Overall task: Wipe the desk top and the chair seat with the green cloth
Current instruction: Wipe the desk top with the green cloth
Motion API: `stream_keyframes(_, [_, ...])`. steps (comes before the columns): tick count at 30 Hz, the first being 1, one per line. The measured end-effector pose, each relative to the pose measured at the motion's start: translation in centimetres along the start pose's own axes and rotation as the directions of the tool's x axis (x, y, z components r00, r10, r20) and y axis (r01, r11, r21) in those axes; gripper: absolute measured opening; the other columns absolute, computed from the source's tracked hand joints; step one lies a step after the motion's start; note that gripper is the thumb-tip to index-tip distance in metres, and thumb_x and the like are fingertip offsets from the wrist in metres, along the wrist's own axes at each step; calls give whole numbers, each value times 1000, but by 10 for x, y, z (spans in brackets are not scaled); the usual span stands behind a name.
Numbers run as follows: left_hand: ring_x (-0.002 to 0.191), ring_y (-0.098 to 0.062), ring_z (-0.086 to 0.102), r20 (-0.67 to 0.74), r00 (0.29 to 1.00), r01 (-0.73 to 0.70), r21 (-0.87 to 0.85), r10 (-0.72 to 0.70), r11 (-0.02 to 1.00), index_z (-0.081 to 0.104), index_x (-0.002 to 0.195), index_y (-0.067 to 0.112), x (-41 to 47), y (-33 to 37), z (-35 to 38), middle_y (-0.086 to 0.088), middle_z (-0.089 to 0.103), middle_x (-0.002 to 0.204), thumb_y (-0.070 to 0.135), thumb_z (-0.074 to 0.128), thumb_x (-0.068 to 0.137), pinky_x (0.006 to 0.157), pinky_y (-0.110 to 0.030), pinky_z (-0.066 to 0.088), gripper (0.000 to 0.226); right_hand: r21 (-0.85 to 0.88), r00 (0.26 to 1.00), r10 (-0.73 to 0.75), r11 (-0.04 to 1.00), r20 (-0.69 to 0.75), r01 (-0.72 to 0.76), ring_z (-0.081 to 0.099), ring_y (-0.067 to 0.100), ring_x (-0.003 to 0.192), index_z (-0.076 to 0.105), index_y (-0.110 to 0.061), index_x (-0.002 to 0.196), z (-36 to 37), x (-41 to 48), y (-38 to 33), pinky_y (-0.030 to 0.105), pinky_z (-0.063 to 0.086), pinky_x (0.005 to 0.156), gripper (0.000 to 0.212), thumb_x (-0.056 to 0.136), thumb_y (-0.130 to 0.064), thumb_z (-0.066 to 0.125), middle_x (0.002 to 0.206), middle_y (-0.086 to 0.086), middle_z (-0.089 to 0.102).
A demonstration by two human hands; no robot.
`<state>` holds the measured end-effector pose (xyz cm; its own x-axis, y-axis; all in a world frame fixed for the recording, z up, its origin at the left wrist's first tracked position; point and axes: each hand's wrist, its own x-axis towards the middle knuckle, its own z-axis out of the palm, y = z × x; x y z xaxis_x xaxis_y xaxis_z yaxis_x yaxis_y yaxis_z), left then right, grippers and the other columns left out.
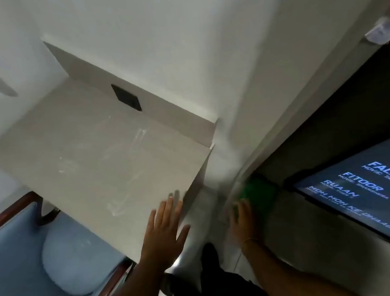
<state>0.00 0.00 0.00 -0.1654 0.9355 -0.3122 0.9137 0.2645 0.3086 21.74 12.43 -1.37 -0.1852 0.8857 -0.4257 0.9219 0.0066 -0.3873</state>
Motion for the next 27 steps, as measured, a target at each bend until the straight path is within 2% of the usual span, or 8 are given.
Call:
stream_keyframes(2, [166,-29,12,-5,1000,26,9,-26,1000,14,170,24,-4,-3,4,-5,12,179,68,20,105,133,-52,18,79,81,977,177,982,-116,-168,41,34,146,46,-11,151,-5,14,7,48,41,116,55,104,-36,52,164,14,34])
stream_keyframes(4, [166,-29,9,-23,998,55,19,-55,998,10,170,25,-10,-9,8,-4,9,179,67,18,104,134,-51,14,79,92,956,273,960,-108,-264,29,39,153,29,-6,159,-12,29,13,53,33,122,76,100,-44,57,169,17,22])
stream_keyframes(7, [166,-29,6,-1,994,112,68,-112,991,6,170,24,-17,-19,9,-5,6,179,65,14,103,134,-50,9,79,68,949,316,946,21,-317,11,41,158,5,-5,163,-8,52,20,56,20,127,102,95,-55,61,172,19,4])
stream_keyframes(10, [167,-28,-1,27,981,188,76,-191,979,-2,170,24,-23,-26,7,-5,-1,180,64,13,106,133,-48,0,77,7,949,314,949,30,-314,5,42,158,0,-4,163,2,60,31,56,16,128,106,94,-56,61,172,21,-1])
stream_keyframes(16, [161,-21,-25,-7,910,415,19,-415,910,-26,163,29,-40,-40,8,-1,-19,178,64,9,108,131,-44,-14,74,-15,985,150,988,-81,-151,6,43,158,16,1,161,28,56,48,59,11,128,83,95,-13,64,170,24,10])
stream_keyframes(22, [163,-17,-20,-30,760,638,-161,-649,753,-30,160,32,-50,-49,13,2,-21,177,63,11,107,131,-42,-15,73,135,999,18,991,-34,-14,19,42,157,30,-2,157,54,35,43,57,22,128,63,98,6,50,168,22,21])
stream_keyframes(24, [163,-18,-20,-36,705,688,-206,-708,696,-25,164,31,-55,-53,21,1,-19,177,62,11,107,132,-43,-13,74,162,988,-152,975,3,150,18,36,158,29,-3,158,67,22,20,47,18,130,62,100,5,49,169,19,21])
stream_keyframes(27, [163,-17,-21,-42,621,740,-298,-783,603,-21,166,31,-62,-56,36,1,-18,178,61,8,107,132,-44,-12,73,255,867,-493,850,72,462,14,20,160,23,-15,160,84,8,-30,24,11,129,71,99,7,49,171,3,18])
